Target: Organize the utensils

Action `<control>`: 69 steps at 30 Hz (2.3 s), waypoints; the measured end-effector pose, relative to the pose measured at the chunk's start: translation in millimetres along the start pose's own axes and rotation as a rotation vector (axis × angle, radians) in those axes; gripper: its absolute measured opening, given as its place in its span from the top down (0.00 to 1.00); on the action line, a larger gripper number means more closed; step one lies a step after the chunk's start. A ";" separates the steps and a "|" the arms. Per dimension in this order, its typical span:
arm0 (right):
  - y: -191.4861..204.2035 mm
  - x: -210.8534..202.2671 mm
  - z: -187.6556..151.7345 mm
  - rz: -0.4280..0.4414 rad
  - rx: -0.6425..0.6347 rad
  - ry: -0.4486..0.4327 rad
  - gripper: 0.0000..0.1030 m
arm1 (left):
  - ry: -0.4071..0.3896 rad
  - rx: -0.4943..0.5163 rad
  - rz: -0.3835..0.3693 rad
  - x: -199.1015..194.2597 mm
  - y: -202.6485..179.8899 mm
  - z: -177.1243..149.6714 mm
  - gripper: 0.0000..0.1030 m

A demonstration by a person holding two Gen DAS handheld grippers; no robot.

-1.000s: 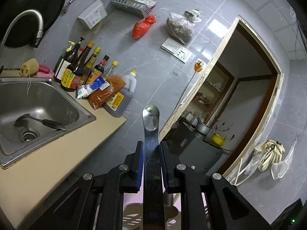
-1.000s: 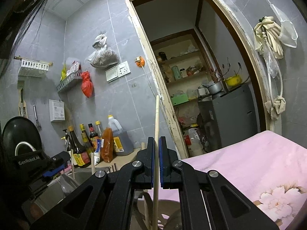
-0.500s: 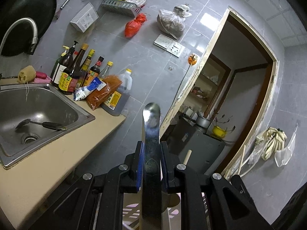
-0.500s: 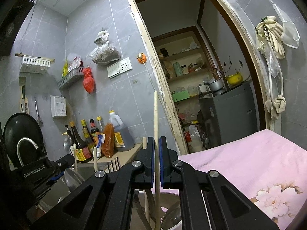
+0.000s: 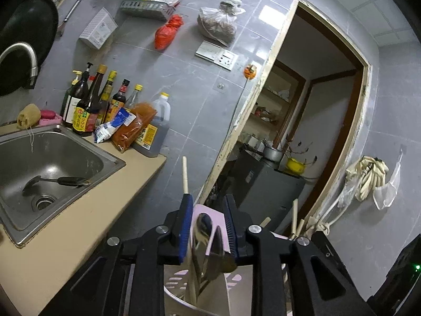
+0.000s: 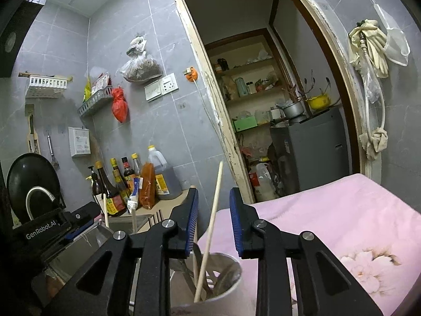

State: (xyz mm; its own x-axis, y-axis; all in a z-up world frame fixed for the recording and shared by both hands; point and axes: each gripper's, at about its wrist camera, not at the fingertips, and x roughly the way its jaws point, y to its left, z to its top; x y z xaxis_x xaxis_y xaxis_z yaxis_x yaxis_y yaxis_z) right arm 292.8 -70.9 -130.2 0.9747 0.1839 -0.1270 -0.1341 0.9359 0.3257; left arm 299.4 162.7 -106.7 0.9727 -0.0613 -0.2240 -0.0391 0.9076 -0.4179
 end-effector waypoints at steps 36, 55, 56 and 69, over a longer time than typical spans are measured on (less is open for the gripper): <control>-52.5 -209.8 92.6 -0.070 -0.140 0.137 0.10 | 0.097 0.214 0.009 -171.6 -120.2 -3.3 0.06; -72.1 -330.9 95.5 -0.105 -0.175 0.251 0.02 | 0.182 0.312 0.051 -272.0 -139.7 -45.5 0.02; -71.8 -332.7 93.5 -0.104 -0.179 0.256 0.02 | 0.187 0.316 0.056 -275.3 -139.4 -48.0 0.02; -75.0 -343.4 90.3 -0.107 -0.180 0.282 0.02 | 0.215 0.327 0.078 -288.9 -138.3 -58.6 0.02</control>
State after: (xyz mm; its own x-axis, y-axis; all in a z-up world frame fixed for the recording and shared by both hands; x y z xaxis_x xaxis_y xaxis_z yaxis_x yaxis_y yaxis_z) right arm -15.7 -231.3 -26.4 0.9006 0.1340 -0.4134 -0.0874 0.9877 0.1296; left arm 10.3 30.5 -35.8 0.8983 -0.0412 -0.4374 -0.0019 0.9952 -0.0978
